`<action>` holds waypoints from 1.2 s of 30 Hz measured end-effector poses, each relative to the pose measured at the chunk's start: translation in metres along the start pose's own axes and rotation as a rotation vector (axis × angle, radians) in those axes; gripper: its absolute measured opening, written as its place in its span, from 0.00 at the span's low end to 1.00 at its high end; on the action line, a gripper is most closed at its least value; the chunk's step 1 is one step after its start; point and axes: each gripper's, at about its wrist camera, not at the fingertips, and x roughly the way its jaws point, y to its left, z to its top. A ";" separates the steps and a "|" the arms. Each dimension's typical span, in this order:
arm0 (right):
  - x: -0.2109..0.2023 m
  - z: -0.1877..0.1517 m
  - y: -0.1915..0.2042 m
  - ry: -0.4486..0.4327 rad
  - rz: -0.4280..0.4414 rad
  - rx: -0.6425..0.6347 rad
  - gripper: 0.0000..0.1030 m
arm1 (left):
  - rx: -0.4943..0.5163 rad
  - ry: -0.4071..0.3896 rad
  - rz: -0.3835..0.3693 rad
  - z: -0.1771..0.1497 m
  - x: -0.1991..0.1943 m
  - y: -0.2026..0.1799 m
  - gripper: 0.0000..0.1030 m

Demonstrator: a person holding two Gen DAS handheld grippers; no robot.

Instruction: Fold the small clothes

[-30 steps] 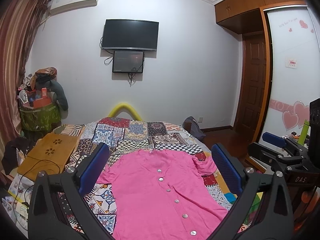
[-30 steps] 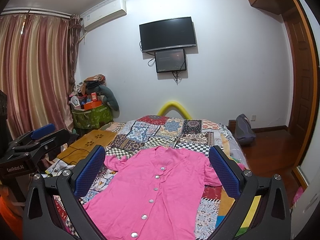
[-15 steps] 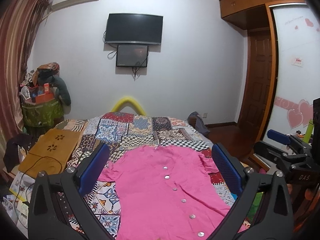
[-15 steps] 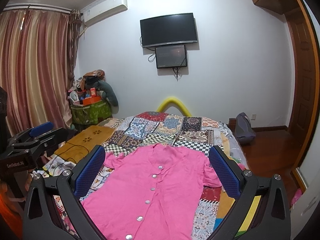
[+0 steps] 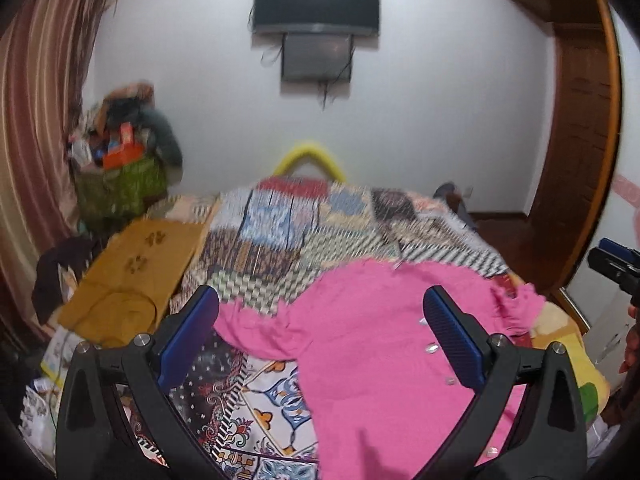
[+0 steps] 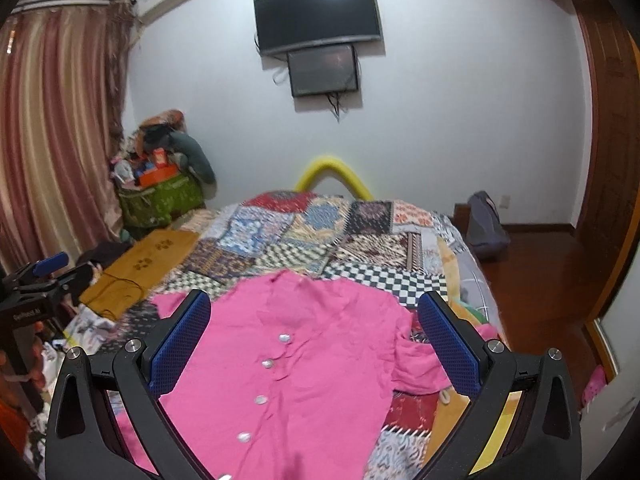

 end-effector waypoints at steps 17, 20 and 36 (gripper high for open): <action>0.128 -0.027 -0.037 0.280 0.018 0.003 0.88 | -0.297 0.462 0.114 -0.070 0.189 0.137 0.75; 0.143 -0.032 -0.040 0.313 0.030 0.010 0.87 | -0.341 0.505 0.139 -0.078 0.213 0.158 0.60; 0.166 -0.033 -0.038 0.352 0.045 -0.039 0.87 | -0.354 0.563 0.317 -0.074 0.299 0.211 0.06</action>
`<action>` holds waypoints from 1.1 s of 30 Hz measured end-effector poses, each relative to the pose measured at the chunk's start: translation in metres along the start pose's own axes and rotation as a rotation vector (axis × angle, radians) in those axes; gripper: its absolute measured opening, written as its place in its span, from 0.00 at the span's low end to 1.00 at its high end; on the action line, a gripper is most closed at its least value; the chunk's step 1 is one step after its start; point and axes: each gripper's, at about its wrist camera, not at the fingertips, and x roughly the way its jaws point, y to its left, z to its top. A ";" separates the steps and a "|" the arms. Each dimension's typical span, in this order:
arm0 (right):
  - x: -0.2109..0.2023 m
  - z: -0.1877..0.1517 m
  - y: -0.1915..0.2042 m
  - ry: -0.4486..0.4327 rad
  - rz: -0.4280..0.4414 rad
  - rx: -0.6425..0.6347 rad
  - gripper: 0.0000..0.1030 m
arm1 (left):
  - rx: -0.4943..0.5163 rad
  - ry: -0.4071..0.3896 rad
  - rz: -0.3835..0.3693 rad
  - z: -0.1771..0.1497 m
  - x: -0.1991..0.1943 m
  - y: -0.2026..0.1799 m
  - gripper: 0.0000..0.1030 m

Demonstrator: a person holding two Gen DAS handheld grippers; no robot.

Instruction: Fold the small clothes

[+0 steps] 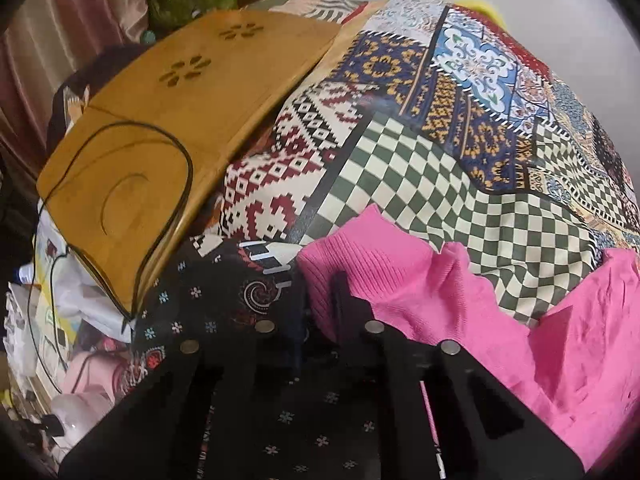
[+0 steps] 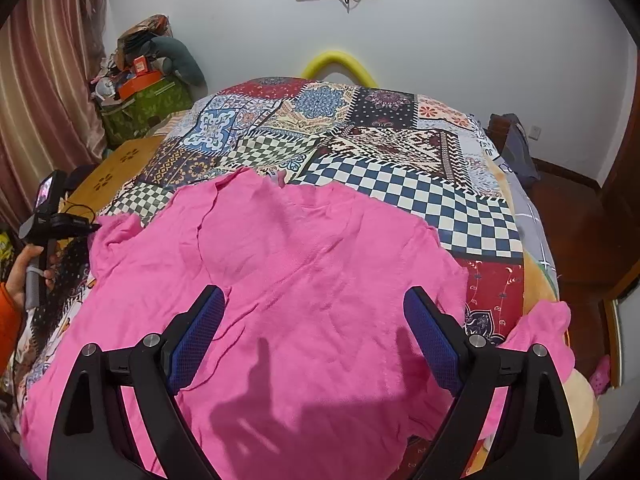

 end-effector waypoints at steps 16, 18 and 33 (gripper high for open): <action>-0.021 0.000 -0.002 -0.029 0.006 0.028 0.87 | 0.280 -0.312 -0.295 -0.007 -0.183 -0.112 0.06; -0.024 -0.002 -0.004 -0.036 0.012 0.037 0.87 | 0.333 -0.313 -0.348 -0.016 -0.195 -0.141 0.06; -0.039 -0.020 -0.031 -0.036 0.006 0.083 0.87 | 0.649 -0.072 -0.496 -0.098 -0.167 -0.288 0.33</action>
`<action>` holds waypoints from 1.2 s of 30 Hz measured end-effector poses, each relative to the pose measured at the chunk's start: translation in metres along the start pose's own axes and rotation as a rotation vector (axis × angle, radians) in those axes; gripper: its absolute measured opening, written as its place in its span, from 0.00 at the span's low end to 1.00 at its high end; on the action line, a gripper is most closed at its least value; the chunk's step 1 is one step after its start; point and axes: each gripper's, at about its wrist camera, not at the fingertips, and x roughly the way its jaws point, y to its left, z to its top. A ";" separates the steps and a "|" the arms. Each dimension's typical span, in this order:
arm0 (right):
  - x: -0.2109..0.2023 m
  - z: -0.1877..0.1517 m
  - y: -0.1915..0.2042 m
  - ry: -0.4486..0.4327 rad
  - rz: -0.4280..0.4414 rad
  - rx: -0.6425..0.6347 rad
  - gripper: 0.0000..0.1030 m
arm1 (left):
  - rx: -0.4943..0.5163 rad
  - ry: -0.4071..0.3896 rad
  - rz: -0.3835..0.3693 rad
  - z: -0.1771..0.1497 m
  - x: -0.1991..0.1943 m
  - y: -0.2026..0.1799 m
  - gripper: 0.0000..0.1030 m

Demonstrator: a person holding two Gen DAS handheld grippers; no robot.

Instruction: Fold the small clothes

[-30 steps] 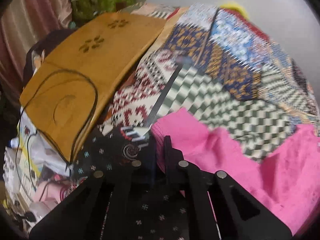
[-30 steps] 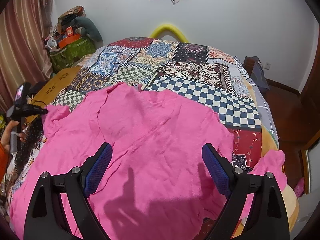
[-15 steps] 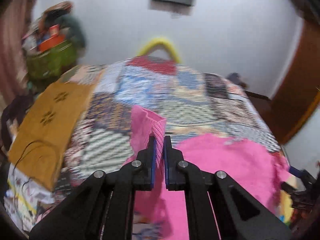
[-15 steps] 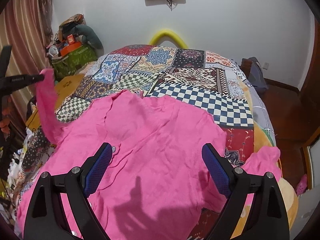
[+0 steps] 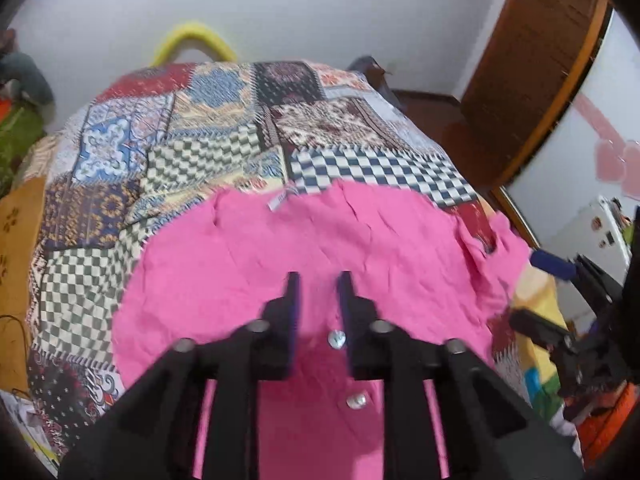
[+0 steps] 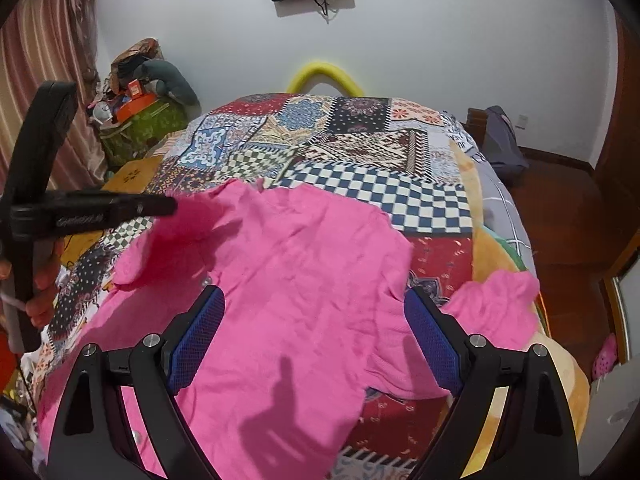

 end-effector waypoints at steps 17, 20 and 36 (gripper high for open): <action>0.020 -0.014 -0.023 0.071 -0.049 0.039 0.87 | -0.303 0.122 0.283 -0.054 0.048 0.195 0.62; 0.021 -0.017 -0.030 0.088 -0.071 0.054 0.87 | -0.283 0.110 0.289 -0.052 0.065 0.188 0.61; -0.004 -0.023 -0.071 0.102 -0.201 0.084 0.87 | -0.364 0.116 0.426 -0.054 0.076 0.248 0.00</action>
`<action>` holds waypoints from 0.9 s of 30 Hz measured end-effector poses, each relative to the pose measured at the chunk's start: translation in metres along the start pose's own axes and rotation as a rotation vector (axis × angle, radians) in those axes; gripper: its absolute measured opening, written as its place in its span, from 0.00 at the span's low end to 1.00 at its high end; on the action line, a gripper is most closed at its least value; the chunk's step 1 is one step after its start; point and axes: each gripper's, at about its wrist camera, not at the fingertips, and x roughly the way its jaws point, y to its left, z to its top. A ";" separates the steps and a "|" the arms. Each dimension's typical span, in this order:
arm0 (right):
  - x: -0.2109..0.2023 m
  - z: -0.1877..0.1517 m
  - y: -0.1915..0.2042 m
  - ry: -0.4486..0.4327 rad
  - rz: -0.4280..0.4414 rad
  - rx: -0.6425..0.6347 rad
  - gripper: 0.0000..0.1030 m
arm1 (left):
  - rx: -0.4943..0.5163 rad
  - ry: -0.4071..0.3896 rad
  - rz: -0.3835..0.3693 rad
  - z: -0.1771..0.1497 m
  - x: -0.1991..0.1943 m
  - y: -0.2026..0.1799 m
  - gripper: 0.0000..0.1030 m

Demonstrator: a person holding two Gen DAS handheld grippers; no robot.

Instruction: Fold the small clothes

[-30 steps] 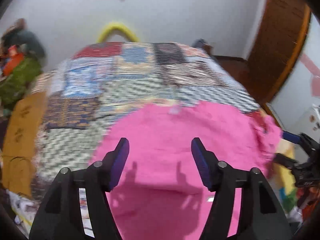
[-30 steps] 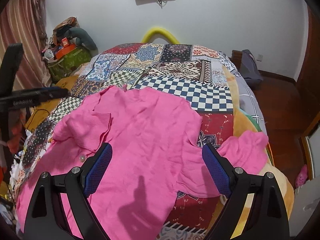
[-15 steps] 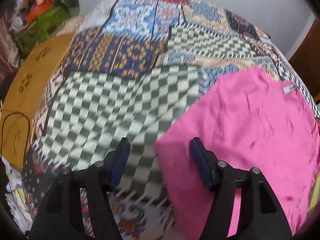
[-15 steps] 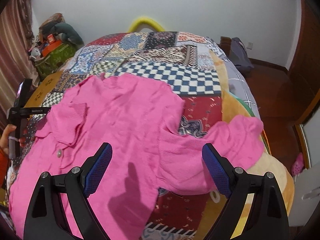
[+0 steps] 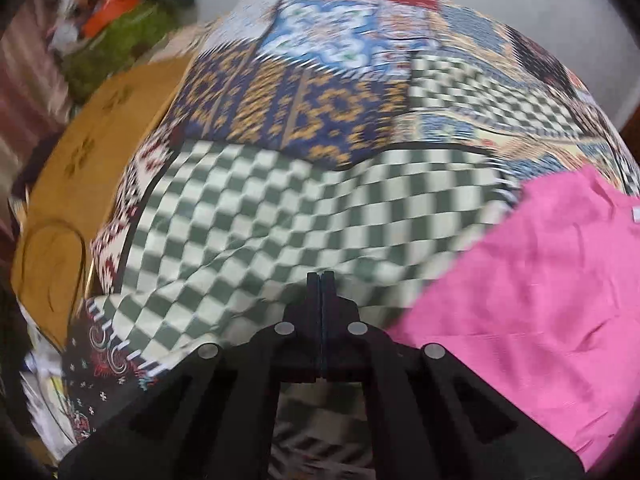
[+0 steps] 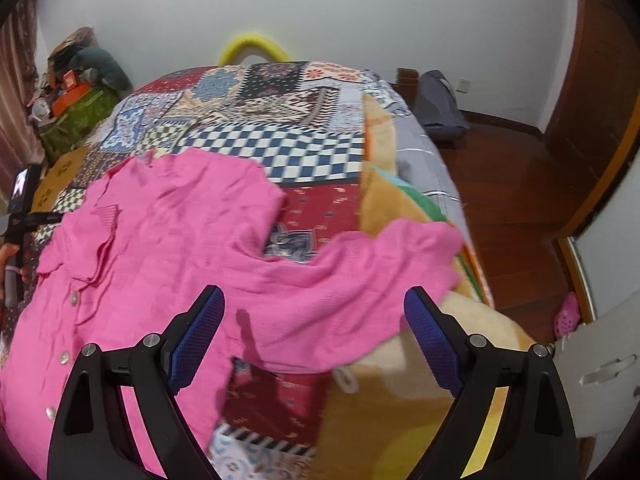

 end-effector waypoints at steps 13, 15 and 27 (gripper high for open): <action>-0.004 -0.008 -0.069 -0.012 -0.068 0.147 0.87 | 0.096 -0.133 -0.175 -0.034 -0.095 -0.019 0.45; 0.001 -0.009 -0.080 -0.004 -0.063 0.182 0.81 | 0.113 -0.144 -0.202 -0.046 -0.103 -0.031 0.54; 0.052 -0.002 -0.109 0.103 0.121 0.334 0.50 | 0.184 -0.108 -0.205 -0.076 -0.111 -0.074 0.54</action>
